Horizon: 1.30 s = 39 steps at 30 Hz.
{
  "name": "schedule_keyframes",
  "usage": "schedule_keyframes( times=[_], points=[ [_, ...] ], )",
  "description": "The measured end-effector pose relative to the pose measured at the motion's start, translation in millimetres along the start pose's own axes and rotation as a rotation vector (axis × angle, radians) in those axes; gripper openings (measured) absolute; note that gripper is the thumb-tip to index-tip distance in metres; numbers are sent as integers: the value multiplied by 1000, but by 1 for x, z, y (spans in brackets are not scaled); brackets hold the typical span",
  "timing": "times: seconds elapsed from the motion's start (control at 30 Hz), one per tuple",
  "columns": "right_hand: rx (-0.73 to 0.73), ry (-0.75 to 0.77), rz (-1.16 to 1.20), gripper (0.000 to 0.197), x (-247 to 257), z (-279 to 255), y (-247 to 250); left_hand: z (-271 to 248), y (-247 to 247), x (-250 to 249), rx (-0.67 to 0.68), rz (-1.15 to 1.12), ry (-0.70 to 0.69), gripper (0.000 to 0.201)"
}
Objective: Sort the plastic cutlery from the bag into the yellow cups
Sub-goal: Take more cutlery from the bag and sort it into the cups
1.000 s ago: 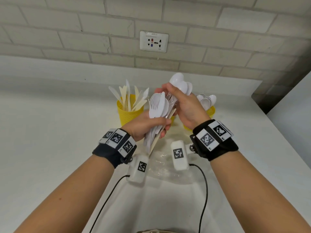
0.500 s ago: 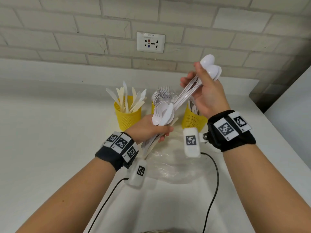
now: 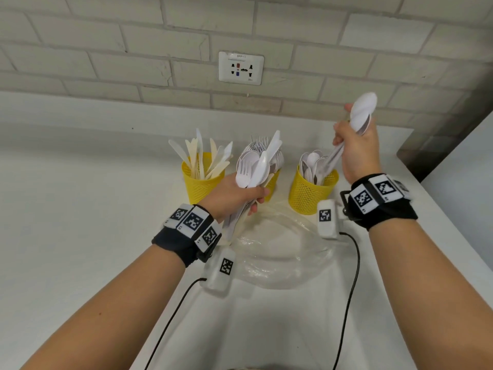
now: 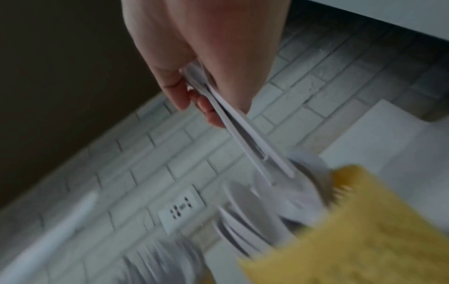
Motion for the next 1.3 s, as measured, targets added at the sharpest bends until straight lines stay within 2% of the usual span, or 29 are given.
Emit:
schedule_keyframes(
  times=[0.23, 0.47, 0.63, 0.73, 0.8, 0.83, 0.93, 1.0, 1.1, 1.23, 1.3],
  points=[
    [22, -83, -67, 14, -47, -9, 7, -2, -2, 1, -8, 3, 9, 9],
    [5, -20, -105, 27, -41, -4, 12, -2, -1, 1, -11, 8, 6, 10],
    [-19, 12, -132, 22, -41, -10, 18, -2, -3, 0, -6, -10, 2, 10],
    [6, 58, -267, 19, -43, -11, 19, -2, -4, 0, 8, -41, -7, 10],
    [51, 30, -347, 15, -53, -11, 17, -3, -6, -1, 28, -64, -20, 10],
    [77, 12, -400, 22, -58, -10, 15, -3, -7, -1, 40, -76, -25, 9],
    [147, 26, -560, 60, -68, -11, 12, -5, -9, -4, 65, -97, -37, 8],
    [168, 19, -632, 67, -74, -9, 13, -5, -9, -5, 67, -114, -42, 8],
    [135, 23, -662, 52, -69, -9, 16, -5, -8, -8, 46, -128, -52, 11],
    [31, 327, -536, 33, -12, -19, 0, -4, -8, -10, 37, -145, -61, 11],
    [122, 339, -413, 15, 7, -27, -23, -3, -9, -7, 36, -168, -38, 7]
  ],
)
Point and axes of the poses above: each hand's wrist, its own z-axis towards the middle knuckle, its own y-axis out of the back of the hand, x = y × z, the point moved 9 cm from there along z, towards the middle knuckle, and after that the axes turned 14 degrees about z, right-handed, at the moved point
